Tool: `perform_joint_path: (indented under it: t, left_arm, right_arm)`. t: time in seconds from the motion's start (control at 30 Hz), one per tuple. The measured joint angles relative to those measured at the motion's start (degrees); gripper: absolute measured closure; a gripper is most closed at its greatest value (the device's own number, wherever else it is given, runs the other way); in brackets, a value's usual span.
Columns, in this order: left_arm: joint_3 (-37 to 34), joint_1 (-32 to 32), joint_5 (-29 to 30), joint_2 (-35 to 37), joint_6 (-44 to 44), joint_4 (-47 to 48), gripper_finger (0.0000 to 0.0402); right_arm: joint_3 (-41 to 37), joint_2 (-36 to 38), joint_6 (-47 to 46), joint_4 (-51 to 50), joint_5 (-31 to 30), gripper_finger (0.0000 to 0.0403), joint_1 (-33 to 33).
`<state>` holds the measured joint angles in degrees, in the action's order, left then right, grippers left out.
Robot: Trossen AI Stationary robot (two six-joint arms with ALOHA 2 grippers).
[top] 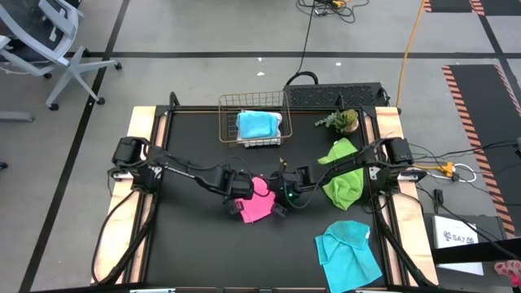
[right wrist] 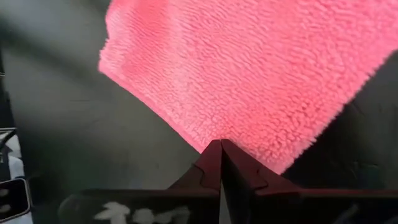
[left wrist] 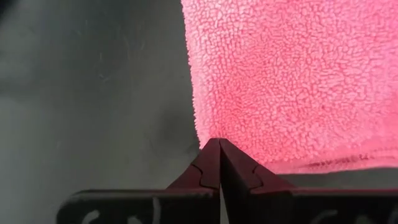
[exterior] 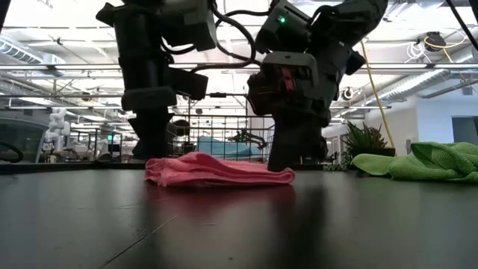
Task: Fold microfiber towels
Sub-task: Fold the pink microfiber cloth
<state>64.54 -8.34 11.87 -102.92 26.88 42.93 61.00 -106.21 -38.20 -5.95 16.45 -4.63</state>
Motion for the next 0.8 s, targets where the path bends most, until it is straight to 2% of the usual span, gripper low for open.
perform_joint_path:
  t: [0.17, 0.33, 0.6, 0.8]
  left_arm:
    - [-3.5, 0.0, 0.2, -0.1, 0.6, -3.3, 0.0392]
    - [-4.0, 0.0, 2.7, 0.8, 0.8, -0.7, 0.0398]
    - [-3.3, 0.0, 3.8, 5.6, 1.3, -0.7, 0.0397]
    - [-3.2, 0.0, 5.9, 10.5, 1.1, -0.7, 0.0388]
  right_arm:
    - [-0.8, 0.0, -0.1, 2.9, -0.4, 0.0403, 0.0]
    - [-0.8, 0.9, 0.0, 3.9, -0.3, 0.0403, 0.0]
    - [-0.8, 7.4, 3.1, 4.3, 0.0, 0.0402, 0.0]
    - [-0.8, 7.6, 3.6, 3.2, 0.0, 0.0367, 0.2]
